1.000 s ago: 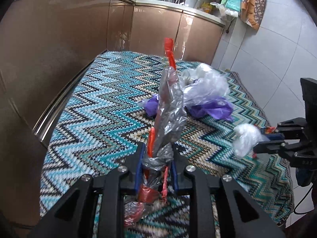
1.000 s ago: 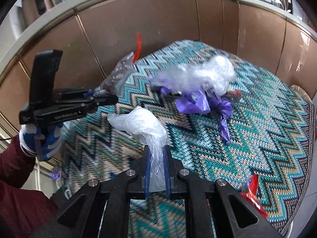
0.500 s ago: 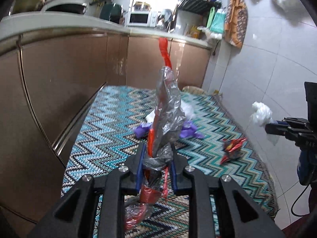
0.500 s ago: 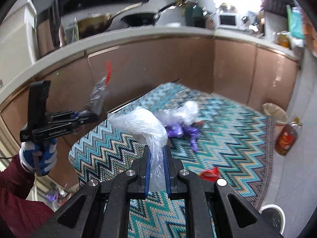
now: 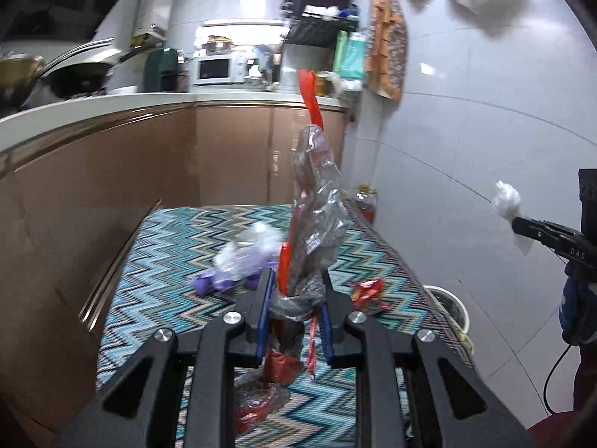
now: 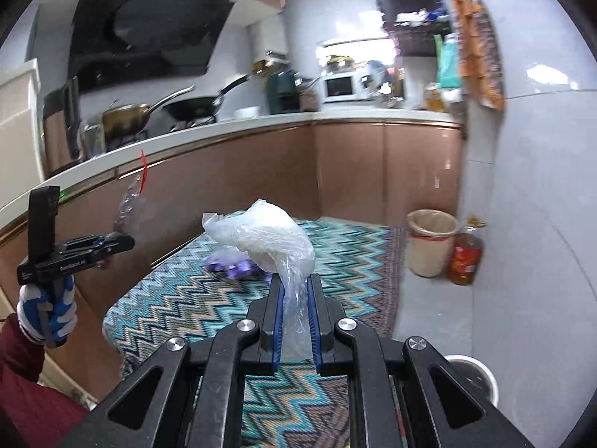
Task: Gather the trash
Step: 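Carry both plastic bags over the bin and open both tools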
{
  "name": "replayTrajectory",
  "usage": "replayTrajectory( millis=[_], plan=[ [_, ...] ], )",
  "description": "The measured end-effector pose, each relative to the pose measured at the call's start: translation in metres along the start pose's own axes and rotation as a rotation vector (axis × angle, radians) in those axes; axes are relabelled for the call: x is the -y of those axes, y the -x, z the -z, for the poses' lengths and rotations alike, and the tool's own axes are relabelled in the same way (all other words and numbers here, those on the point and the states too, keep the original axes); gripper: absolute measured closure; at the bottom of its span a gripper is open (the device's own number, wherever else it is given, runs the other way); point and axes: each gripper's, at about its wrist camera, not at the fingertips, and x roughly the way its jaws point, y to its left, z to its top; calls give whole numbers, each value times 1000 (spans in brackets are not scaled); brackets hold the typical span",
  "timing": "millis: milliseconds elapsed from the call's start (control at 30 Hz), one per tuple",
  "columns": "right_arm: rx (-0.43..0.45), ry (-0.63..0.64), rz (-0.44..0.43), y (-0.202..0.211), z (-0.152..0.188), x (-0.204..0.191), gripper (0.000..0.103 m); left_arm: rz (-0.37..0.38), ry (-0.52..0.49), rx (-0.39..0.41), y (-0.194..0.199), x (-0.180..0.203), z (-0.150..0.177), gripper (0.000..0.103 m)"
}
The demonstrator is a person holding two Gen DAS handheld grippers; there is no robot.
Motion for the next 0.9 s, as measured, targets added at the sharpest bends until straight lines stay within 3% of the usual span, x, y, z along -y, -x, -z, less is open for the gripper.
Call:
replayTrajectory(
  millis=[433,700,900],
  plan=[
    [28,-203,195,46,55,110,91,208,-241,-169,-96,156,-19,83],
    [-45,-334,262,41,96,171,89,336,-337,-291,-181,247,-18,83],
    [-131,-440,313,19,131,222,89,385,-357,-454,-260,300,-1,82]
  ],
)
